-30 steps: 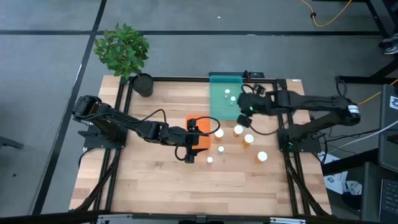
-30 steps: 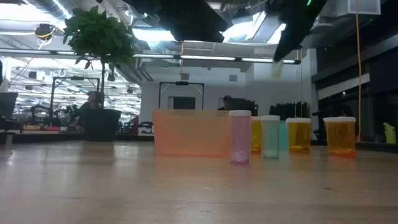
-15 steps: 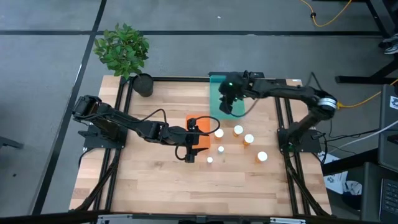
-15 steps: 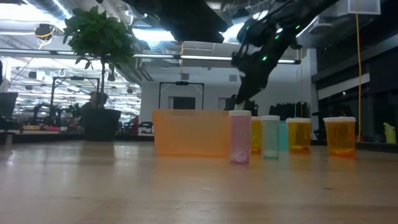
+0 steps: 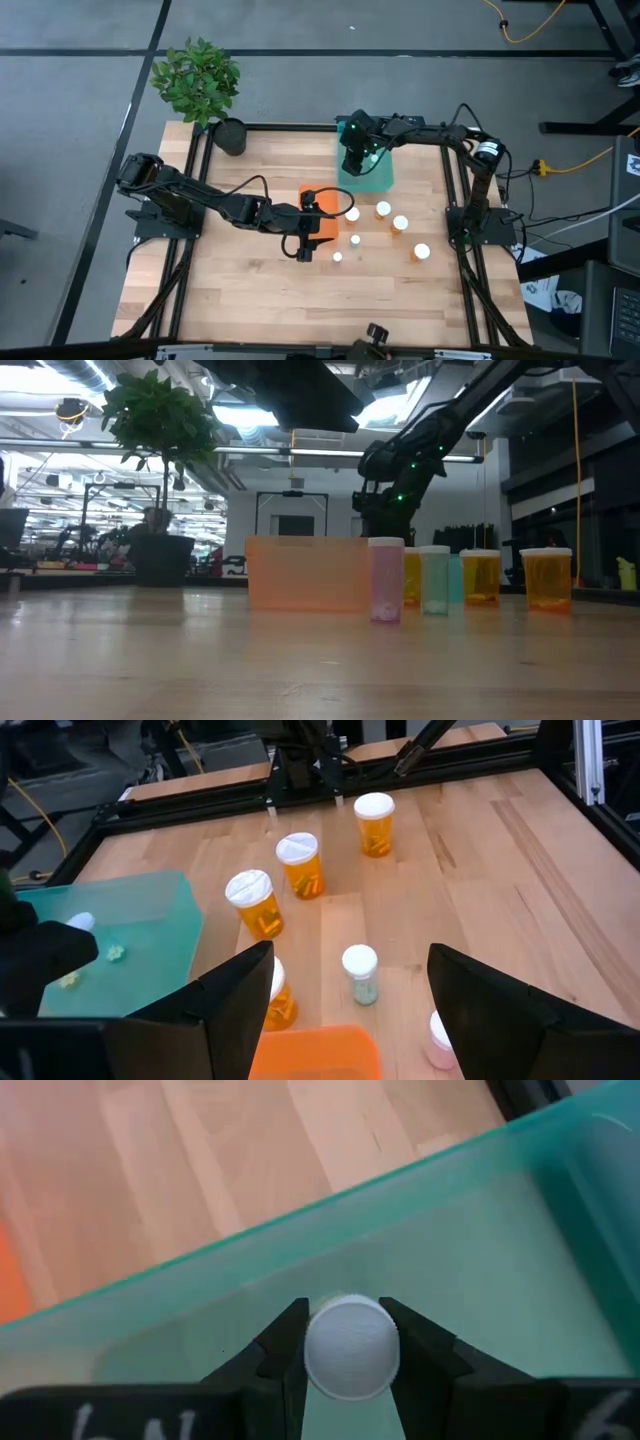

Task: Pick and place medicine bottles into bin by pill shape (circle, oval)
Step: Put the yellow tablet bottle into the green bin, then put the blue tablet bottle into the green bin

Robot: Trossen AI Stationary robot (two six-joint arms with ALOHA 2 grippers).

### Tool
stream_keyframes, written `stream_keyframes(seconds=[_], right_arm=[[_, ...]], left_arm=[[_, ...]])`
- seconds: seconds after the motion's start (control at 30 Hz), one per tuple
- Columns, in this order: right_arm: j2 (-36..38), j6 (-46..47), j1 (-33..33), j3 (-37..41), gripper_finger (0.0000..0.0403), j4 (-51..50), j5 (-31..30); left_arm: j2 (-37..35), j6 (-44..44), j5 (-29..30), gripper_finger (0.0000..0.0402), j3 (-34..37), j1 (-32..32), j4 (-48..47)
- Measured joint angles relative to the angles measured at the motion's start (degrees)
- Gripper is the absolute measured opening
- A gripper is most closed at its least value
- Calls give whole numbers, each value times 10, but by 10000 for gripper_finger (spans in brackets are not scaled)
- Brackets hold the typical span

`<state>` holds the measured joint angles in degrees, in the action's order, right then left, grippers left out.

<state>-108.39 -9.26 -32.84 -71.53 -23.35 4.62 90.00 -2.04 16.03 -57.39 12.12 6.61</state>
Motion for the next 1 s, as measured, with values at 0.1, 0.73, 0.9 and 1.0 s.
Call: stream_keyframes(seconds=[0.1, 0.73, 0.9, 1.0], right_arm=[[0, 2, 0, 0, 125, -1, 0], [30, 26, 7, -145, 247, -195, 0], [61, 80, 39, -211, 240, -332, 0], [95, 91, 72, -219, 236, -400, 0]], left_arm=[[0, 0, 0, 257, 0, 0, 0], [0, -1, 0, 257, 0, 0, 0], [0, -1, 0, 257, 0, 0, -2], [0, -1, 0, 257, 0, 0, -2]])
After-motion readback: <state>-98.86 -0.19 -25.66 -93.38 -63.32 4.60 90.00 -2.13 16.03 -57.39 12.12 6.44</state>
